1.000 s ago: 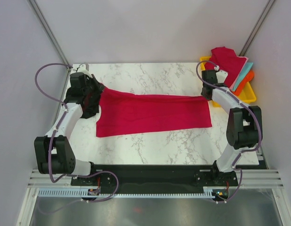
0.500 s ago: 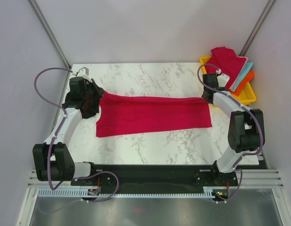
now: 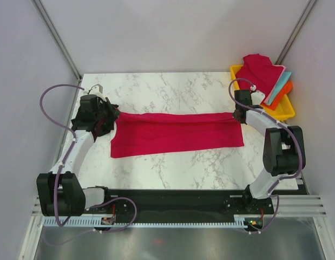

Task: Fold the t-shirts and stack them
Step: Fold the tshirt

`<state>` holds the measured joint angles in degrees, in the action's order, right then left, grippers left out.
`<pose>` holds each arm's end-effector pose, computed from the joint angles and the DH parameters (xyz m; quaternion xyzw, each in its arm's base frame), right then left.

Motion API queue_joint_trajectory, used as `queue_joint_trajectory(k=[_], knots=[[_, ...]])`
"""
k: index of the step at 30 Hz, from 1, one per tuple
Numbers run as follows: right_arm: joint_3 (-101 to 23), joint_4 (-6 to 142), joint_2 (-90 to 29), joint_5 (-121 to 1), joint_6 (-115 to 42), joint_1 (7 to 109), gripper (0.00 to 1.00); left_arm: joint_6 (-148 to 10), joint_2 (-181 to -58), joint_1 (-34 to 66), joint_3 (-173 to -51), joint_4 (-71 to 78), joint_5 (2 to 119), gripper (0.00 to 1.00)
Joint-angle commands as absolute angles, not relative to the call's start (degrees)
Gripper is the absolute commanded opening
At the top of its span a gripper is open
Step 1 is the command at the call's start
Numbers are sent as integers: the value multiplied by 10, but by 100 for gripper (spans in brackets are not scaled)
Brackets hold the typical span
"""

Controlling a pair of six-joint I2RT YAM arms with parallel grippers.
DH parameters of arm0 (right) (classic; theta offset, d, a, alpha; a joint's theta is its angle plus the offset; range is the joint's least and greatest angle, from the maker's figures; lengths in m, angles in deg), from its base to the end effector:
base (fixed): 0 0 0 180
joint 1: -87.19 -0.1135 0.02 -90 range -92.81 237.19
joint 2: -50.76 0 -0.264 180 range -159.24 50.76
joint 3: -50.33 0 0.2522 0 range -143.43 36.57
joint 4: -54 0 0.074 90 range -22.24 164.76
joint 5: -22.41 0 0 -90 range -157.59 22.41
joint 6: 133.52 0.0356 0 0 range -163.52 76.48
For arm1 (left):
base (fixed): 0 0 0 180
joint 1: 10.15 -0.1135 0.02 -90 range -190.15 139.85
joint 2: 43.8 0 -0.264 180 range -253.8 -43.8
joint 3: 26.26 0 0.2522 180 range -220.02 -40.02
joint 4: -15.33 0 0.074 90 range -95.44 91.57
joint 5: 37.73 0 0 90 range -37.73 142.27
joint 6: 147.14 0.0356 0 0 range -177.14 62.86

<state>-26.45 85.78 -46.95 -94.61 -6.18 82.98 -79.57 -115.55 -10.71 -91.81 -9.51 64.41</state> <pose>0.3553 0.0099 0.2009 0.3343 0.8618 -0.0967 0.3692 0.2813 -0.0047 0.2809 -0.1215 0.8587 -0.1832 0.4630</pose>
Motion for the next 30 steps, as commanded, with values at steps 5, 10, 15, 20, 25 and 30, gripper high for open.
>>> queue_joint_trajectory(k=[5,10,15,20,25,30], knots=[[-210,816,-426,-947,-33,835,7,-791,-1097,-108,-898,-134,616,2],[-166,798,-401,-958,-12,835,24,-831,-1067,-108,-870,-143,604,7],[-109,772,-354,-983,11,834,47,-911,-994,-108,-830,-177,546,39],[-69,728,-288,-968,3,833,56,-935,-959,-108,-783,-152,567,59],[-61,717,-259,-956,-21,810,56,-967,-962,-90,-740,-104,588,59],[-73,700,-266,-908,-56,742,52,-988,-990,-75,-720,-60,585,59]])
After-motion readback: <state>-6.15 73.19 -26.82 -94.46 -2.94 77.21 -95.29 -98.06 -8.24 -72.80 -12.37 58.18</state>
